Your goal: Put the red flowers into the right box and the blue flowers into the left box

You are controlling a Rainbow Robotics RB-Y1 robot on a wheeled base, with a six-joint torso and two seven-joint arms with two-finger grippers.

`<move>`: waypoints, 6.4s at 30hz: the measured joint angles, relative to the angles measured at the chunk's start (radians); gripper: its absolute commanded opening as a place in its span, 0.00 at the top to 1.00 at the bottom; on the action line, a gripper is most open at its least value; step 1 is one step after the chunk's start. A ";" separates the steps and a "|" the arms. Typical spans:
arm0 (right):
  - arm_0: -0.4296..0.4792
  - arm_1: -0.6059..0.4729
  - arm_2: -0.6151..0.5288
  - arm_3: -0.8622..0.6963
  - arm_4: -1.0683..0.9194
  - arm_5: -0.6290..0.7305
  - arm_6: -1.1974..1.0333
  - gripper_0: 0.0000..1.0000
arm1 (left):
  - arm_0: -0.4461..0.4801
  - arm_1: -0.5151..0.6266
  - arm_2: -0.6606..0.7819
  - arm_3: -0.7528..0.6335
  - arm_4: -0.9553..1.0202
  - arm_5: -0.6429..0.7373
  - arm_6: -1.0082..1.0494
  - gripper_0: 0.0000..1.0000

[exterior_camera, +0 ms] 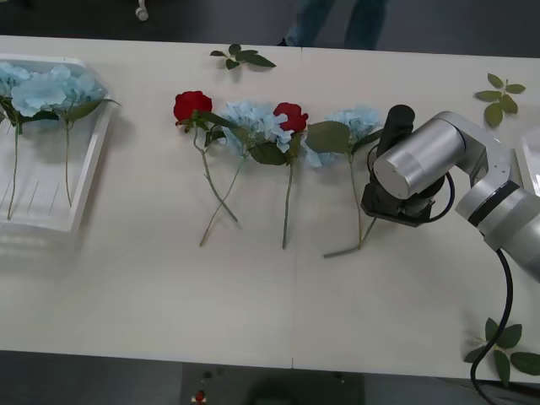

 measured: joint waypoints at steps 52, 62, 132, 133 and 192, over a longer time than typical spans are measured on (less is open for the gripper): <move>-0.271 -0.813 -0.066 -0.294 -0.649 0.197 0.308 1.00 | -0.514 -0.557 -0.849 0.140 -1.047 -0.149 0.792 0.10; -0.193 -0.830 -0.066 0.028 -0.551 0.121 0.559 1.00 | -0.514 -0.593 -0.849 0.202 -1.094 -0.176 0.797 0.10; 0.046 -0.787 -0.452 -0.019 -0.537 0.070 0.955 0.32 | -0.554 -0.593 -1.098 0.425 -1.056 -0.431 0.863 1.00; 0.046 -0.787 -0.469 -0.063 -0.558 0.100 0.955 0.32 | -0.554 -0.593 -1.098 0.425 -1.056 -0.431 0.863 1.00; 0.574 -0.715 -0.393 -0.801 -1.549 -0.879 1.155 0.32 | -0.200 -0.321 -0.264 -0.124 0.355 -0.302 -0.674 1.00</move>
